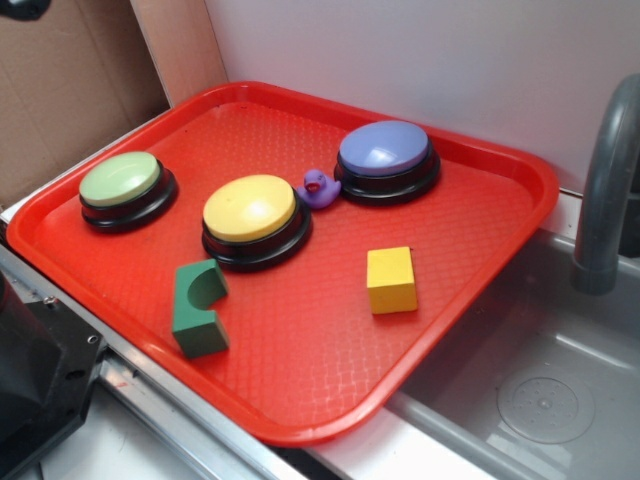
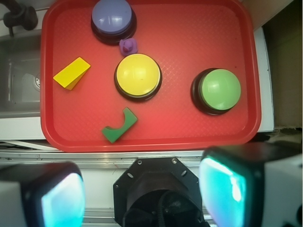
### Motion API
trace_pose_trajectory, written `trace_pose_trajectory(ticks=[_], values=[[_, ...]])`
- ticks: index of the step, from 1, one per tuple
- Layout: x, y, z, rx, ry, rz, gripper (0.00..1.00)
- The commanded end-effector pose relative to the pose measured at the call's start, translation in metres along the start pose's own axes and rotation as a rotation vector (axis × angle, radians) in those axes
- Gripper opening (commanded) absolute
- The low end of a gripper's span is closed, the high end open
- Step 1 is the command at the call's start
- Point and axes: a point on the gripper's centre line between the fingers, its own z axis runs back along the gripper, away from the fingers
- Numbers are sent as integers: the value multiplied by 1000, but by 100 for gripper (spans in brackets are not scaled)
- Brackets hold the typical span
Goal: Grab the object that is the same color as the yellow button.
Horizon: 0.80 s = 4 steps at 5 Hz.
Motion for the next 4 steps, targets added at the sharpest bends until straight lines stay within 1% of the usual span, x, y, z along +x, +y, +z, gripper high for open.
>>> trace_pose_trajectory(ticks=[1,2,3,4], values=[[0,0,0,0,0,0,100],[5,-8,-6,-2,4,29,100],[7,-17,-10,-35,-4,90,100],[19,-36,-26,-31,-2,211,100]])
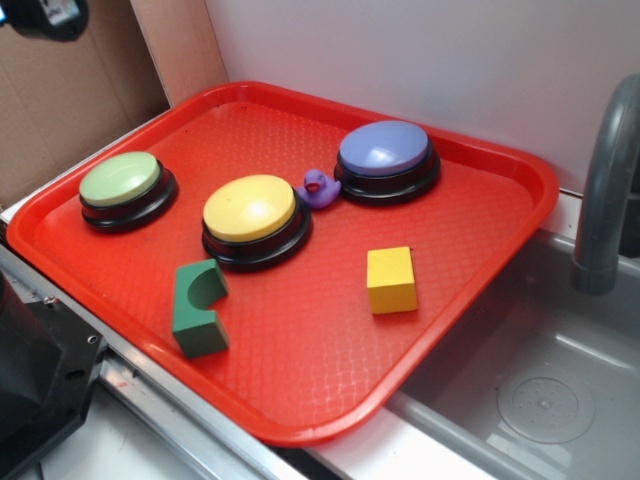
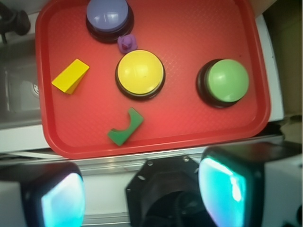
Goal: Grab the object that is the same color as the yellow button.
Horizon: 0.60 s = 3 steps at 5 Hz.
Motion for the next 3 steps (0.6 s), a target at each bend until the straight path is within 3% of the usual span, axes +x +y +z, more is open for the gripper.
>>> trace_pose_trajectory(ticks=[1,3], values=[[25,-41,-30,26,4,205,100],[54,-73,-74,-33,13,442,100]])
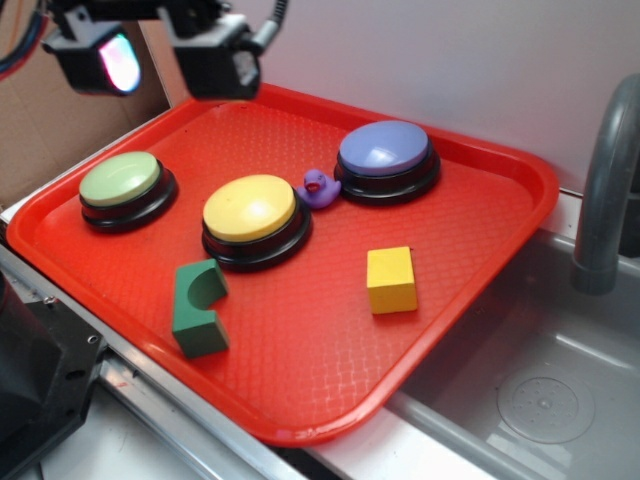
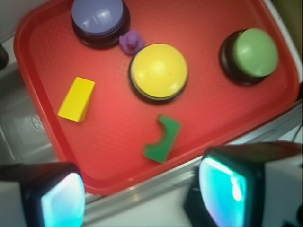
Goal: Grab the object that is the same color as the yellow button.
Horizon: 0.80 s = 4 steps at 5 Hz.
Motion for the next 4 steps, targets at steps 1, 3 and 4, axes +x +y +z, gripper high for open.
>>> trace_pose_trajectory(ticks=[1,3,4], values=[[27,-43,-50,-31,33,264,100],[40,-69,-100,-125,85,390,100],[45,-81,-119,-111,84,409,100]])
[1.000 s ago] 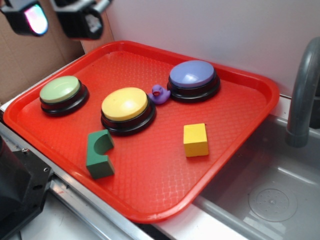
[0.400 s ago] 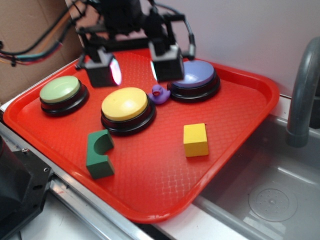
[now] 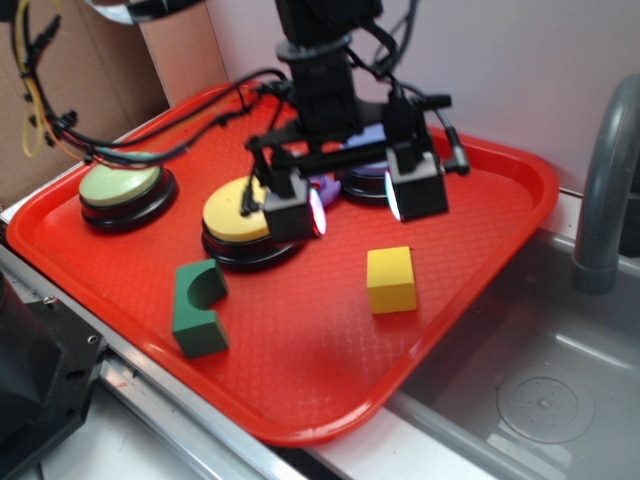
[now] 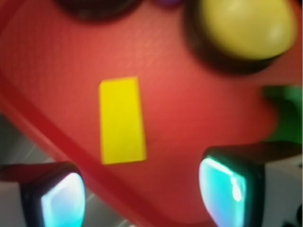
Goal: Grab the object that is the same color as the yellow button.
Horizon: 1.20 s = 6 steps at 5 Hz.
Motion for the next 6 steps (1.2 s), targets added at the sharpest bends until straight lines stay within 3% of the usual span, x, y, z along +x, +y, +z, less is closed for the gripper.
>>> trace_pose_trajectory(ticks=[1,4,5,6], values=[[16,-22,-19,-5,-46,20,100],[17,-23,-49,19,-3,89,100],[16,-23,-52,40,-15,103,17],[18,-21,-46,23,-20,98,0]])
